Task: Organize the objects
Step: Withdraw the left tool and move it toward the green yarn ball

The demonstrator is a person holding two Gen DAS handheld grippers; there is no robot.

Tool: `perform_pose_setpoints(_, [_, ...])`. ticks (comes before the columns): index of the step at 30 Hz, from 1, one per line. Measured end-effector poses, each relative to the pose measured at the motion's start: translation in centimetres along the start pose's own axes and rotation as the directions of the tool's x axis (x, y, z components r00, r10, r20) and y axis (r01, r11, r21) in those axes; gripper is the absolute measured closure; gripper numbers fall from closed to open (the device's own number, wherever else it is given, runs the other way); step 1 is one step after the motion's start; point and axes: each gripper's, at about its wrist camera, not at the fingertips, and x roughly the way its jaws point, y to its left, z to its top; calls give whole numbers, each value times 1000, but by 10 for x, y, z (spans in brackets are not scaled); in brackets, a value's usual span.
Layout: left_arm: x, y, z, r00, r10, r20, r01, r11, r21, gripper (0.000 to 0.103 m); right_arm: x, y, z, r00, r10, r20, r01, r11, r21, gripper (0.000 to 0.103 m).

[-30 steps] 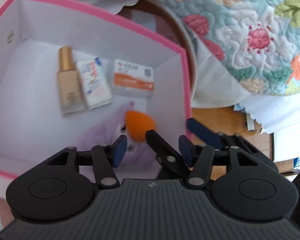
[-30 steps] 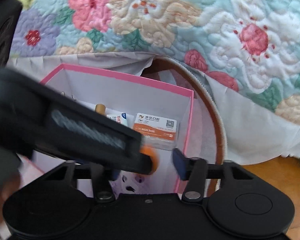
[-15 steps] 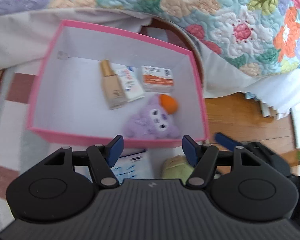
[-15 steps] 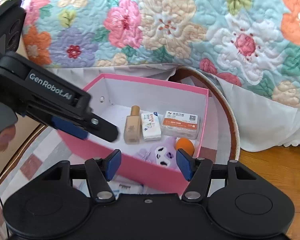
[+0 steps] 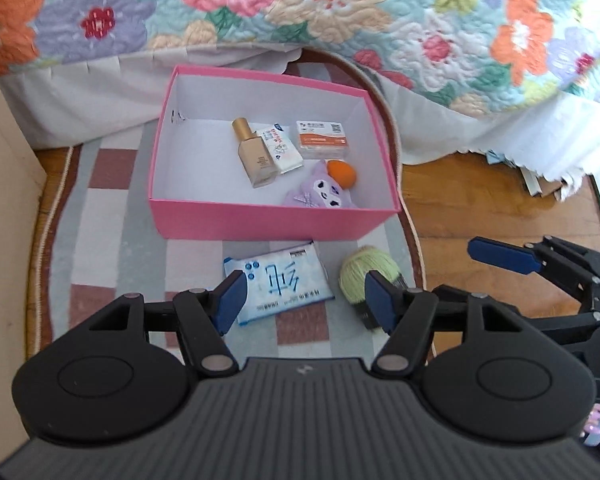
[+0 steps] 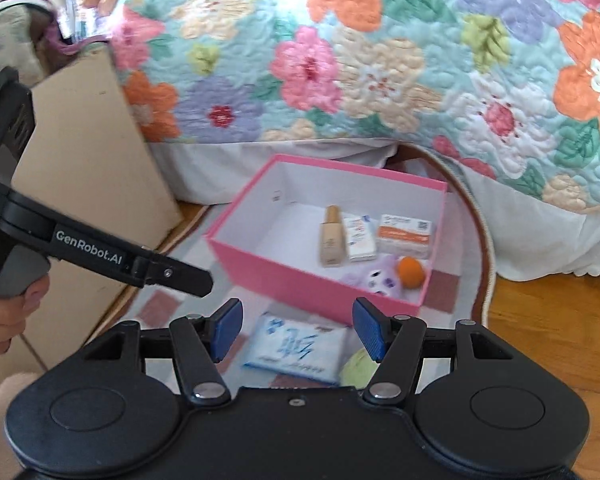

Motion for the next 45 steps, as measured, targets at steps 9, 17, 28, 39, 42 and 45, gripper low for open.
perform_pose_setpoints(9, [-46,-11,-32,1000,24,19,-25,999,28,33,-38,35,-20,998,35,-47,-38,997,-67,33])
perform_pose_setpoints(17, [-44,-9,-62,1000,24,-5,-24,1000,-13,23,-49,51,-41,996,0,-95,-15,987,-161,29])
perform_pose_setpoints(28, [-11,-6,-77,999,-8,34,10,998,-62,10,-21,37,-66,988,-90,-126,69,985,-160,10])
perform_pose_setpoints(39, [52,-8,-72,998,-52,31,55,992,-116,1,-4,26,-95,994,-91,66,102,975,-197,10])
perform_pose_setpoints(42, [69,-16,-70,998,-59,33,61,994,-92,1,11,20,-99,991,-134,29,137,963,-231,10])
perform_pose_setpoints(45, [85,-23,-69,997,-72,19,73,995,-62,1,24,7,-102,985,-173,15,171,958,-232,10])
